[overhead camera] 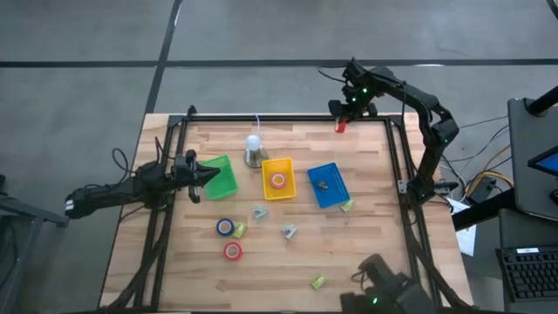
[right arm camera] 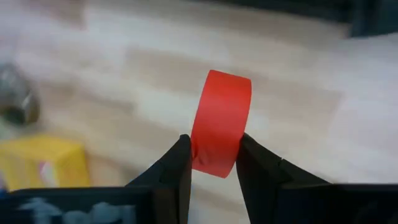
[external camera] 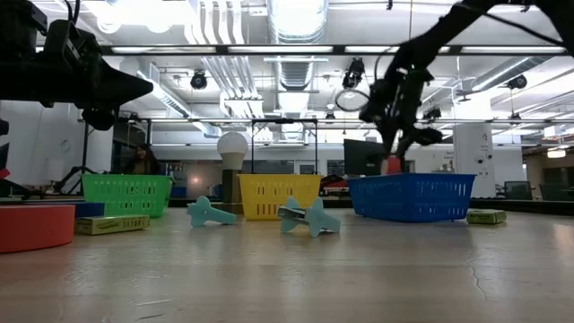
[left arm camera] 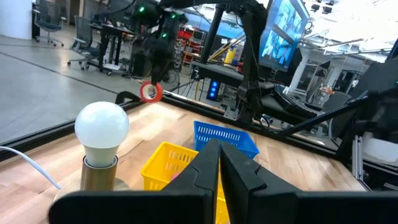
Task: Pick and place Stapler, Stapler remover, tape
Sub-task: Put the top red tape into the yellow basket
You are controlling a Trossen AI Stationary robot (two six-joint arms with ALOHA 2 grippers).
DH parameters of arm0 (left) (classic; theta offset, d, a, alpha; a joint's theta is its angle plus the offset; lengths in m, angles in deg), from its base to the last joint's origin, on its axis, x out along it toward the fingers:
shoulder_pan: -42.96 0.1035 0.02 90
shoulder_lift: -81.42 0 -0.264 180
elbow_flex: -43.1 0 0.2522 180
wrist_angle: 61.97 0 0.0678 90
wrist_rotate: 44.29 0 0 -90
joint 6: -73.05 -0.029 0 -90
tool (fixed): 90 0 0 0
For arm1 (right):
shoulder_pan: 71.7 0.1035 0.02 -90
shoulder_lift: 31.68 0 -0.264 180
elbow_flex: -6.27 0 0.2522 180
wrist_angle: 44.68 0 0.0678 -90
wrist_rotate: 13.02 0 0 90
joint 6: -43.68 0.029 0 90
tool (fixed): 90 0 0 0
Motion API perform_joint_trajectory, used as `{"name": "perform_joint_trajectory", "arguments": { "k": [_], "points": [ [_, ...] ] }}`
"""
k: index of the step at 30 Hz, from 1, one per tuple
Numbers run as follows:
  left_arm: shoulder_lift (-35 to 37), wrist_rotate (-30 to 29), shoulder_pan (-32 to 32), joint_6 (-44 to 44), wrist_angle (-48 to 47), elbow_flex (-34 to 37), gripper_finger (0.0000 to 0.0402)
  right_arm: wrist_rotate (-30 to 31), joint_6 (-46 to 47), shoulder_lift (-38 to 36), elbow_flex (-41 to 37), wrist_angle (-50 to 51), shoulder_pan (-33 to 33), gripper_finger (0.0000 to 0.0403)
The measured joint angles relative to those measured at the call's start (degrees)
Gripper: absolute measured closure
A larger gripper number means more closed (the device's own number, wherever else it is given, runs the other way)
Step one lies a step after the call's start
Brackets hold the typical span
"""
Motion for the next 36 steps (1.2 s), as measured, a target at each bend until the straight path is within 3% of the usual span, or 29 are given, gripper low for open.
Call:
{"name": "perform_joint_trajectory", "arguments": {
  "k": [6, 16, 23, 36],
  "points": [
    [-0.01, 0.00, 0.02, -0.01, 0.00, 0.00, 0.0383, -6.01, 1.24, -4.38, -0.02, -0.26, 10.60, 0.0305],
    [-0.02, 0.00, 0.00, 0.00, 0.00, 0.00, 0.0383, -6.32, 10.56, -4.95, -0.04, -12.28, 29.06, 0.0304],
    [0.00, 0.01, -0.01, -0.02, 0.00, 0.00, 0.0383, -8.31, 13.46, -0.82, -0.04, -22.37, 33.66, 0.0303],
    [-0.02, 0.00, 0.00, -0.01, 0.00, 0.00, 0.0383, -11.50, 16.54, 8.19, 0.01, -30.18, 37.29, 0.0297]
  ]
}}
